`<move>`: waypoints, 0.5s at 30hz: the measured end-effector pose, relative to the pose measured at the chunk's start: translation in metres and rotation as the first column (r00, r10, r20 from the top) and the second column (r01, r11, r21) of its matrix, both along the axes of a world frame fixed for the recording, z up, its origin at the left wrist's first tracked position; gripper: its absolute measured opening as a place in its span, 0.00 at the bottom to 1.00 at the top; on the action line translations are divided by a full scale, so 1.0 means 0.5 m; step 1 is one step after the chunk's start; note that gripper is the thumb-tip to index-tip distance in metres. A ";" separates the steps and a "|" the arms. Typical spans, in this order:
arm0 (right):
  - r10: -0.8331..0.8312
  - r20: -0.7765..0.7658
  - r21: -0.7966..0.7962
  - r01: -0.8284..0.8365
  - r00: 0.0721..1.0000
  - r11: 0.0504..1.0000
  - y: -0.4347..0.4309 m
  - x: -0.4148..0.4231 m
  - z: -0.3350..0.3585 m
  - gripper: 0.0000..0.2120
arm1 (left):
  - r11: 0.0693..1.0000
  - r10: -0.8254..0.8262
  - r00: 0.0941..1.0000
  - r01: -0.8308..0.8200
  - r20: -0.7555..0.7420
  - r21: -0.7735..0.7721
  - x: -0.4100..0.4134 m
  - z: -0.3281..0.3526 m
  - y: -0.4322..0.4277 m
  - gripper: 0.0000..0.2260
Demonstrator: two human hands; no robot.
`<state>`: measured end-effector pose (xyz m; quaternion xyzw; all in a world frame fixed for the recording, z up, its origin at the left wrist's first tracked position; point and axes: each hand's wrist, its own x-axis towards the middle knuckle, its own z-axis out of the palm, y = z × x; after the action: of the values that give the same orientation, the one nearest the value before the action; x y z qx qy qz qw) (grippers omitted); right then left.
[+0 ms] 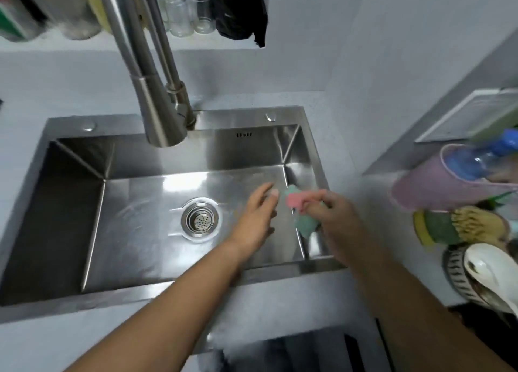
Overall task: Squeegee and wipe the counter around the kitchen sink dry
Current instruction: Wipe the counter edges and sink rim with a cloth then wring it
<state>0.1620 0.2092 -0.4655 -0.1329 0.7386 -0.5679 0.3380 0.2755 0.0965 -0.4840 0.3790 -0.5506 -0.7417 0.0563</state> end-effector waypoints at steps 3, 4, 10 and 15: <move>0.105 -0.051 0.024 -0.104 0.993 0.994 -0.013 0.122 0.041 0.12 | 0.909 0.175 0.981 -0.131 -0.079 0.397 0.038 0.062 0.049 0.08; 0.068 -0.083 0.007 -0.068 0.994 0.998 -0.019 0.161 0.054 0.13 | 0.883 0.213 0.974 -0.157 -0.078 0.442 0.055 0.074 0.060 0.09; -0.091 0.120 -0.147 0.108 0.989 0.983 -0.070 0.245 0.049 0.13 | 0.802 0.333 0.942 -0.259 -0.043 0.538 0.100 0.083 0.068 0.32; -0.096 0.331 -0.128 0.146 0.939 0.981 -0.092 0.266 0.016 0.09 | 0.824 0.377 0.926 -0.320 -0.030 0.467 0.126 0.068 0.055 0.31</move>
<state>0.2949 0.1634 -0.4575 -0.0174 0.6350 -0.6558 0.4079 0.3385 0.1239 -0.4501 0.4302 -0.2788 -0.8481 0.1340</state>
